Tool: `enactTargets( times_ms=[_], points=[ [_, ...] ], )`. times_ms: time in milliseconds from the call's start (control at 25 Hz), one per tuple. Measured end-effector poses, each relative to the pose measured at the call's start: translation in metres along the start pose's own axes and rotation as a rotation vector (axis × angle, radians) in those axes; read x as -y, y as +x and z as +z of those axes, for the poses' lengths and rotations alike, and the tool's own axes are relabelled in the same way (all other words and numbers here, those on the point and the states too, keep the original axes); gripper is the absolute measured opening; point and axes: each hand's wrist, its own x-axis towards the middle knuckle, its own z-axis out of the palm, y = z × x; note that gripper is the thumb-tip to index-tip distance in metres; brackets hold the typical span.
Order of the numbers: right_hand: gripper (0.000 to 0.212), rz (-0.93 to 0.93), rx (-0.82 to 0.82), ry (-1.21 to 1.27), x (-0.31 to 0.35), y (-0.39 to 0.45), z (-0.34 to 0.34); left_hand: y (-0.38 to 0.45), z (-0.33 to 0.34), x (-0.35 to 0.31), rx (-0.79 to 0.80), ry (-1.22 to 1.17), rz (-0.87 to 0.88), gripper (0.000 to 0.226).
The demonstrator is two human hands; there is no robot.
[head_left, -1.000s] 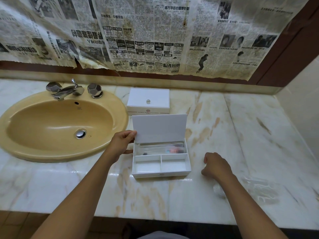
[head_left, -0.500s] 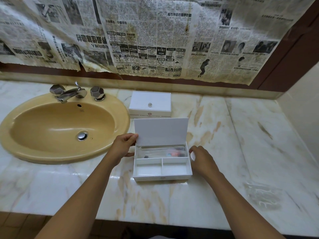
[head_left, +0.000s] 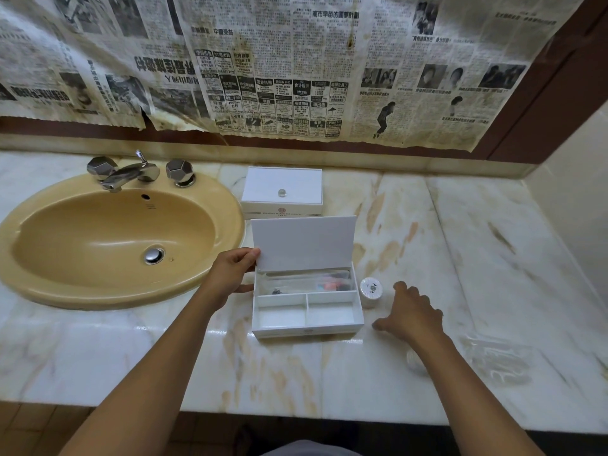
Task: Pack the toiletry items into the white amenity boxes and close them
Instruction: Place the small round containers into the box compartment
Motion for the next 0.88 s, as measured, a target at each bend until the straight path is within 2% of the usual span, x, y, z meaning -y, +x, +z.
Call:
enactTargets(
  times_ms=[240,400,600,800,880],
  points=[
    [0.075,0.064,0.192,-0.100,-0.022,-0.020,0.008,0.002,0.000,0.001,0.005,0.000,-0.001,0.022],
    [0.065,0.047,0.221,-0.133,-0.024,-0.027,0.012,0.002,-0.001,0.002,0.007,0.014,0.002,0.024],
    [0.051,0.021,0.154,-0.168,-0.028,-0.030,0.018,0.003,-0.001,0.002,0.008,0.012,-0.004,0.023],
    [0.031,-0.041,0.060,-0.082,-0.024,-0.028,0.020,0.003,-0.001,0.002,0.005,0.013,-0.008,0.024],
    [0.030,-0.081,0.019,-0.031,-0.016,-0.026,0.020,0.003,-0.001,0.003,0.001,0.019,-0.009,0.025]
  ],
)
